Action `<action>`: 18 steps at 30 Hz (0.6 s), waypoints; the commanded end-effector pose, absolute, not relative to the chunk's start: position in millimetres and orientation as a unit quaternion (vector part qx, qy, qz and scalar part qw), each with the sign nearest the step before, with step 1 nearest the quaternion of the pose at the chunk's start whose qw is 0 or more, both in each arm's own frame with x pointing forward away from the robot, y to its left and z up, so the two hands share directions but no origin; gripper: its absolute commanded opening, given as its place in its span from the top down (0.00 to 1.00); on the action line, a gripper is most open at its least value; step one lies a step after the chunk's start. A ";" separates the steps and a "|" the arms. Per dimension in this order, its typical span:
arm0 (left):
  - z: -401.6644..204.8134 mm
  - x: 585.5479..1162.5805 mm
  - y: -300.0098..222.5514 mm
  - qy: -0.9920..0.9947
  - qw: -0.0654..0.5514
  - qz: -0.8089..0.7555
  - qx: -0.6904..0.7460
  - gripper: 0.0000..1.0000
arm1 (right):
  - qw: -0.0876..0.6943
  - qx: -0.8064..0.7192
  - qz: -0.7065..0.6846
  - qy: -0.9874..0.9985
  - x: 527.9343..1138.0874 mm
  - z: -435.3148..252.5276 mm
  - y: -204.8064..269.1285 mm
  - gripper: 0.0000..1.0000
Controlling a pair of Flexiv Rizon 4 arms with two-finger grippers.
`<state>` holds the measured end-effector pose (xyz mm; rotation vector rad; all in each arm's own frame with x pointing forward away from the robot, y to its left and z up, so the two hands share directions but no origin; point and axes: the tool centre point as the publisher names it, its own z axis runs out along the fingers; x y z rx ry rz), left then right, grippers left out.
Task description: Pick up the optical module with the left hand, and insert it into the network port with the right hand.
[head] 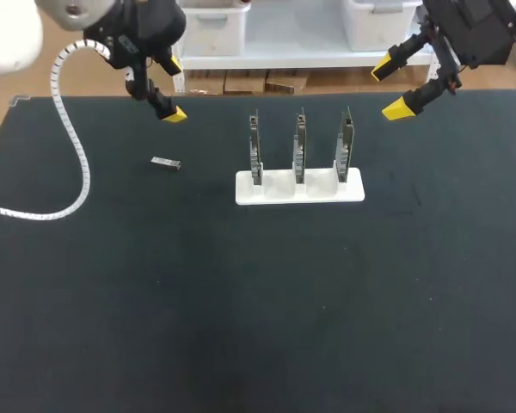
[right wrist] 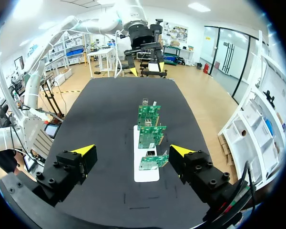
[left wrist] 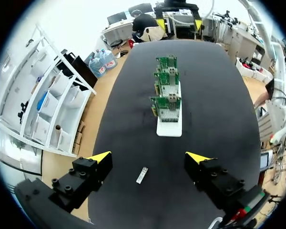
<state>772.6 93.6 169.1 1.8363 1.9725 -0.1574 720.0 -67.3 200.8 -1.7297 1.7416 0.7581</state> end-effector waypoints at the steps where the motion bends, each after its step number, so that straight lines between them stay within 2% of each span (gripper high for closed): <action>1: 163.4 774.9 100.5 0.723 0.202 -0.027 0.660 0.00 | 0.283 -0.645 0.282 0.651 719.2 201.0 -67.1 0.00; 8: 155.5 773.5 125.4 0.713 0.171 0.014 0.680 0.00 | 0.283 -0.645 0.282 0.651 719.2 201.0 -67.1 0.00; 18: 134.7 787.0 150.5 0.687 0.073 0.013 0.722 0.00 | 0.283 -0.645 0.282 0.651 719.2 201.0 -67.1 0.00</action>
